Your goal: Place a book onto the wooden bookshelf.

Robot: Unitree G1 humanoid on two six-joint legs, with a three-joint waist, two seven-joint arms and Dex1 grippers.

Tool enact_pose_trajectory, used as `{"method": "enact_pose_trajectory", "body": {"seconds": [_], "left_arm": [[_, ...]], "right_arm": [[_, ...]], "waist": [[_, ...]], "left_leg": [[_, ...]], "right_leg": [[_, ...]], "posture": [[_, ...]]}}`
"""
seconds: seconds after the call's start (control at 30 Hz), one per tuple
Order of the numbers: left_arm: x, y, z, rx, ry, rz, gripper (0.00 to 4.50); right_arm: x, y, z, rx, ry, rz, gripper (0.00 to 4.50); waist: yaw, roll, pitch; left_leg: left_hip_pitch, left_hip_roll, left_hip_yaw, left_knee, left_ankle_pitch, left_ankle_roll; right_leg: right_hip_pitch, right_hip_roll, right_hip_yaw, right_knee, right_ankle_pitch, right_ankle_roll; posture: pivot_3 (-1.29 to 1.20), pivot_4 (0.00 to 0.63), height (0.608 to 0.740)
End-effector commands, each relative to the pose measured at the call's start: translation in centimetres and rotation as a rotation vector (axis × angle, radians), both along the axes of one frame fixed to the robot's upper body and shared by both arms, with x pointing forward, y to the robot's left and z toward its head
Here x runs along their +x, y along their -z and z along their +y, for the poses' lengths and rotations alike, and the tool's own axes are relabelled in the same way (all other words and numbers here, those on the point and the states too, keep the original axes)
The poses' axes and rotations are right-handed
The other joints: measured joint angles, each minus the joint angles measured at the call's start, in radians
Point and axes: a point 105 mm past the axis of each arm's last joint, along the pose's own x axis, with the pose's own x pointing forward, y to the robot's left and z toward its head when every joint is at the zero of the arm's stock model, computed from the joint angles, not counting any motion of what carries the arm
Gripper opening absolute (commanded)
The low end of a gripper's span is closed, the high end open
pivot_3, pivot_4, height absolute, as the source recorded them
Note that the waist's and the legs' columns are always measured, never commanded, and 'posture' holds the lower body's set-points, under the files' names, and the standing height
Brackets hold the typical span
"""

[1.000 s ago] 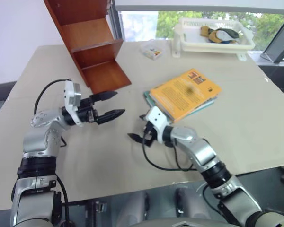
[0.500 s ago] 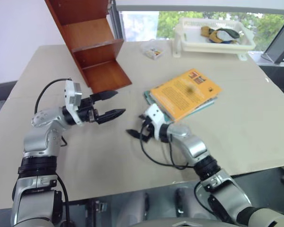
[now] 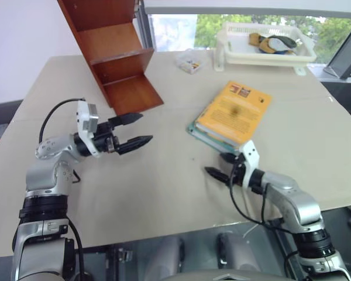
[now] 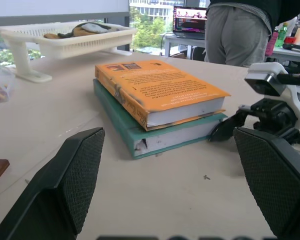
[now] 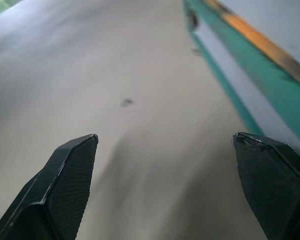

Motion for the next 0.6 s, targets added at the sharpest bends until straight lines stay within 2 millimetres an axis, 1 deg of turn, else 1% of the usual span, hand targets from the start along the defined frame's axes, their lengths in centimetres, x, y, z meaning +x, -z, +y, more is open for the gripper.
{"method": "enact_pose_trajectory", "body": {"seconds": [0.03,0.13,0.27,0.33,0.4,0.53,0.57,0.6], "left_arm": [[0.0,-1.1,0.3,0.007,0.003,-0.047,4.45],[0.1,-1.2,0.2,0.006,0.01,-0.046,4.45],[0.2,-1.2,0.1,0.006,0.014,-0.045,4.45],[0.2,-1.1,0.0,0.005,0.02,-0.043,4.45],[0.3,-0.9,-0.2,0.004,0.024,-0.041,4.45],[0.4,-0.8,-0.5,-0.002,0.033,-0.04,4.45],[0.4,-0.8,-0.6,-0.004,0.035,-0.04,4.45],[0.4,-0.8,-0.7,-0.004,0.037,-0.04,4.45]], "right_arm": [[-0.2,-0.2,-4.7,-0.038,0.143,0.011,4.45],[-0.3,-0.2,-7.3,-0.057,0.233,0.018,4.45],[0.1,-0.7,-9.0,-0.049,0.31,0.01,4.45],[0.2,-0.6,-10.2,-0.076,0.347,0.009,4.45],[0.4,-0.5,-10.8,-0.093,0.375,0.012,4.45],[1.4,-0.4,-10.8,-0.127,0.397,-0.006,4.45],[1.7,-0.4,-11.0,-0.136,0.401,-0.013,4.45],[2.4,-0.6,-11.7,-0.17,0.417,-0.031,4.45]], "waist": [[0.003,0.0,0.0],[0.002,-0.001,0.0],[-0.002,0.0,0.0],[-0.005,0.0,0.0],[-0.005,-0.001,0.0],[-0.006,-0.001,0.0],[-0.006,-0.001,0.0],[-0.006,-0.001,0.0]], "left_leg": [[0.0,0.0,0.0,0.0,0.0,0.0],[0.0,0.0,0.002,0.0,0.0,0.0],[0.0,0.0,0.002,0.0,0.0,0.0],[0.0,0.001,0.002,0.0,0.0,0.0],[0.0,0.001,0.002,0.0,0.0,0.0],[0.0,0.001,0.002,0.0,0.0,0.0],[0.0,0.001,0.002,0.0,0.0,0.0],[0.0,0.001,0.002,0.0,0.0,0.0]], "right_leg": [[0.0,0.0,0.0,0.0,0.0,0.0],[0.0,0.0,0.001,-0.001,0.0,0.0],[0.0,0.0,0.001,-0.001,0.0,0.0],[0.0,0.0,0.001,-0.001,0.0,0.0],[0.0,0.0,0.002,-0.001,0.0,0.0],[0.0,0.0,0.002,-0.001,0.0,0.0],[0.0,0.0,0.002,-0.001,0.0,0.0],[0.0,0.0,0.002,-0.001,0.0,0.0]], "posture": [[0.0,0.15,0.74],[0.0,0.15,0.74],[0.0,0.15,0.74],[0.0,0.15,0.74],[0.0,0.15,0.74],[0.0,0.15,0.74],[0.0,0.15,0.74],[0.0,0.15,0.74]]}}
